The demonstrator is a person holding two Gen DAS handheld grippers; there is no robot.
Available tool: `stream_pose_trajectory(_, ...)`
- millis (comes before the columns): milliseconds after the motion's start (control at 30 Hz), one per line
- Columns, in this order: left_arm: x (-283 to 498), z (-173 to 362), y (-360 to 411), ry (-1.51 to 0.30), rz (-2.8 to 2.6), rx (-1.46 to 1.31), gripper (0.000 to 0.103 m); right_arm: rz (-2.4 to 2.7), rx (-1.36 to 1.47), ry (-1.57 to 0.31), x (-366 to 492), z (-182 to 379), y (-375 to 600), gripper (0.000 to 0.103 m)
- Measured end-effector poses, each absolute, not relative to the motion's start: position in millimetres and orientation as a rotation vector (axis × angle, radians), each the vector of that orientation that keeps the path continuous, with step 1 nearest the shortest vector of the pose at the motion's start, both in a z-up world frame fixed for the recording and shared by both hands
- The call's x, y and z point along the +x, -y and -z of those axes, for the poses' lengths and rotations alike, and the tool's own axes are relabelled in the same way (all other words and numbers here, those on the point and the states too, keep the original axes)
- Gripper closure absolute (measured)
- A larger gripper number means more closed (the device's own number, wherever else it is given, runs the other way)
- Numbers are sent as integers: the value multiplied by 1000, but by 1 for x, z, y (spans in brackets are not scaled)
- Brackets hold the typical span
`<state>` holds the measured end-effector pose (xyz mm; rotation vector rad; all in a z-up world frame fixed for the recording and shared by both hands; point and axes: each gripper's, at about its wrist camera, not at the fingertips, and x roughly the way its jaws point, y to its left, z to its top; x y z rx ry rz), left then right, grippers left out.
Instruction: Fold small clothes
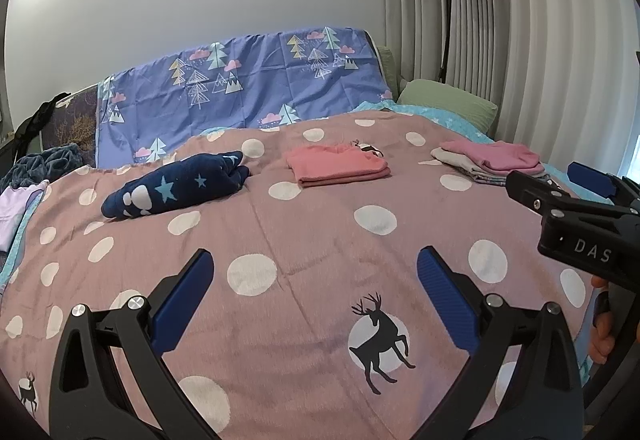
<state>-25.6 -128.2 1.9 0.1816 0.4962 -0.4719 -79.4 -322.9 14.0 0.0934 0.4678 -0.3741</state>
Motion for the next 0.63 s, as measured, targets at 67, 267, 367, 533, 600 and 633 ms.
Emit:
stream_pose_trajectory(67,-25,-2,127,-492,473,178,1,377,96,-467,-80,-13,323,2)
stream_pose_trajectory(267,-25,-3,127,-500,472,182,1,372,97,-484,-78,-8,322,2)
stream_pose_trajectory(367,-25,-2,127,-499,471,180,1,372,99,-486,-77,-7,322,2)
stream_pose_trajectory(533,-23,2,127,-510,466,180,1,374,97,-489,-75,-5,323,2)
stream_pose_trajectory(600,-23,3,128,-514,465,181,1,374,99,-494,-74,-3,324,2)
stream_pose_trajectory(633,-22,3,128,-515,465,181,1,374,99,-496,-73,-2,324,2)
